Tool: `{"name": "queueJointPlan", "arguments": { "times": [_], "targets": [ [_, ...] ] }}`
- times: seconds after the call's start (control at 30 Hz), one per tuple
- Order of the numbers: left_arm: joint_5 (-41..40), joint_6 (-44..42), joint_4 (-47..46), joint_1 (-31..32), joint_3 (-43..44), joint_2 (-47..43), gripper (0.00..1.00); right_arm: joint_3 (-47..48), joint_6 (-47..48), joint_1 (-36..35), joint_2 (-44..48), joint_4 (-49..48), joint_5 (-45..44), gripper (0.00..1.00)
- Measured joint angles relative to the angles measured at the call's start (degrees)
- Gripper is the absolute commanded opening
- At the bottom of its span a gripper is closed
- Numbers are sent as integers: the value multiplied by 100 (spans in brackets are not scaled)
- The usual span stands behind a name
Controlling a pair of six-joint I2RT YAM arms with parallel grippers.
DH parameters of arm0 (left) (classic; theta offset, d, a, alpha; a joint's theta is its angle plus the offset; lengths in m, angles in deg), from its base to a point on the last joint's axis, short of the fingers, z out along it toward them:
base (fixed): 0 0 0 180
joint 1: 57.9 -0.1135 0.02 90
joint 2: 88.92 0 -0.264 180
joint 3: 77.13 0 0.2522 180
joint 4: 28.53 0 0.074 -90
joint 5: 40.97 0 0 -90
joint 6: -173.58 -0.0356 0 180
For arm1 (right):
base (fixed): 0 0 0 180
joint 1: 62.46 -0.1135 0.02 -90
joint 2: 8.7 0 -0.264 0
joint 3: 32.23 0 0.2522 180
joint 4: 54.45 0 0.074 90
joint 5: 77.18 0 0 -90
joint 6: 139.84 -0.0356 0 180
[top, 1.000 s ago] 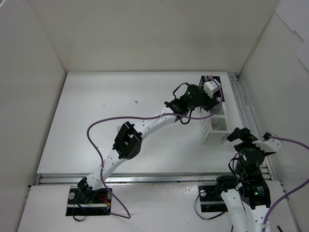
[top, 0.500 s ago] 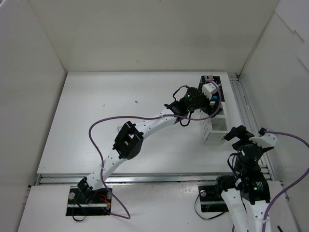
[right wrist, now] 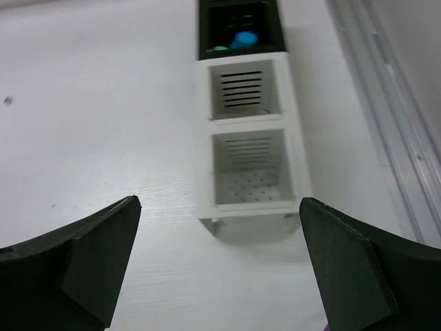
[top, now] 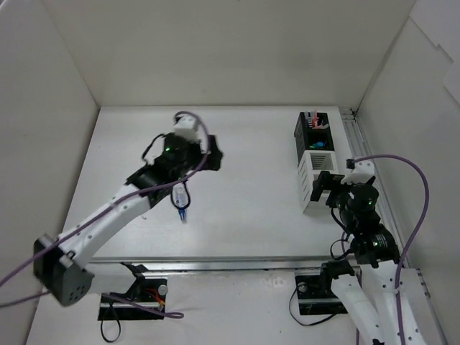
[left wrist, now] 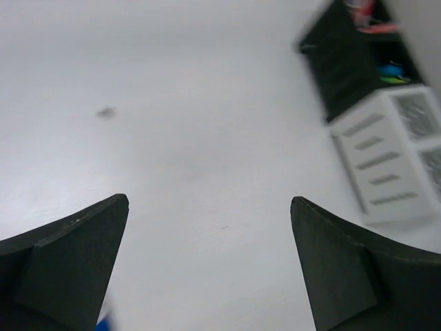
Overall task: Sort the stationery into containers
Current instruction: Pick up the stationery from the center of the board.
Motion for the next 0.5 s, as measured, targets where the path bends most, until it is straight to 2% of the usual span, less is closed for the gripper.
{"name": "queueJointPlan", "arguments": {
  "times": [0.13, 0.23, 0.3, 0.37, 0.43, 0.5],
  "targets": [
    [-955, 1123, 1187, -1064, -1698, -1764, 99, 393, 796, -920, -1038, -350, 468, 98],
    [-1263, 1840, 2280, -1268, -2402, -2492, 100, 807, 1982, -2216, -2229, -695, 319, 98],
    [-1412, 2284, 2922, -1357, -2621, -2876, 100, 1285, 3091, -3169, -3263, -863, 109, 98],
    [-1589, 2662, 3532, -1488, -2675, -3364, 100, 1917, 4183, -3829, -4400, -1016, 26, 98],
    [-1749, 2973, 3899, -1609, -2671, -3880, 99, 2629, 5270, -4223, -5539, -1073, 291, 98],
    [-1895, 3241, 4269, -1716, -2645, -4354, 99, 3226, 6203, -4280, -6387, -951, 785, 98]
  ]
}}
